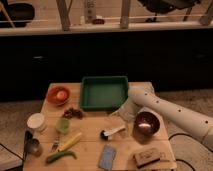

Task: Place brush in table surface

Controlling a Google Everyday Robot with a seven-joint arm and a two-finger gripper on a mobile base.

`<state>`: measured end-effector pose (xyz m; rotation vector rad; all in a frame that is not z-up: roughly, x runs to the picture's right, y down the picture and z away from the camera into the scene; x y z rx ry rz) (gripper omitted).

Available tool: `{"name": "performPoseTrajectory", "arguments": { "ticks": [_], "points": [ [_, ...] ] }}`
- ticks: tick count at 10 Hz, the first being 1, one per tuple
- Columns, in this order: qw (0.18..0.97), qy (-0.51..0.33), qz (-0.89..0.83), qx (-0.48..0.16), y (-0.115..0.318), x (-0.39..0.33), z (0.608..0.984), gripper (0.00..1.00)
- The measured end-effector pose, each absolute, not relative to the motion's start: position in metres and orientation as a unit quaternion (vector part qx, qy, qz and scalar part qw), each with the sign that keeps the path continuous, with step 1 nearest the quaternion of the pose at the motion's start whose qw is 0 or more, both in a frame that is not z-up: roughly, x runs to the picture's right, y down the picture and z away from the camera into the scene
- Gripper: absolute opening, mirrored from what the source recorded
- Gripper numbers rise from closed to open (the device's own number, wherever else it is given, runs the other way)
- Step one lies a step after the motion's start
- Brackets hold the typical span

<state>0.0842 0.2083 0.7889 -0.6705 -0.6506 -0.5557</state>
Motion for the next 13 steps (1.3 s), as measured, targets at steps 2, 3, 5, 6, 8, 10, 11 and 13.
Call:
{"name": "performPoseTrajectory", "arguments": {
  "ticks": [2, 3, 5, 6, 8, 10, 11, 13],
  "points": [
    [0.854, -0.315, -0.267, -0.319, 0.208, 0.087, 0.789, 0.8],
    [0.852, -0.318, -0.269, -0.317, 0.207, 0.088, 0.789, 0.8],
    [0.849, -0.321, -0.274, -0.318, 0.204, 0.088, 0.791, 0.8],
    [0.847, -0.321, -0.276, -0.321, 0.2, 0.089, 0.791, 0.8],
    [0.847, -0.318, -0.275, -0.325, 0.195, 0.092, 0.791, 0.8],
    [0.844, -0.318, -0.277, -0.33, 0.189, 0.09, 0.792, 0.8],
    [0.844, -0.319, -0.277, -0.331, 0.188, 0.089, 0.793, 0.8],
    [0.841, -0.321, -0.275, -0.336, 0.186, 0.09, 0.795, 0.8]
  ]
}}
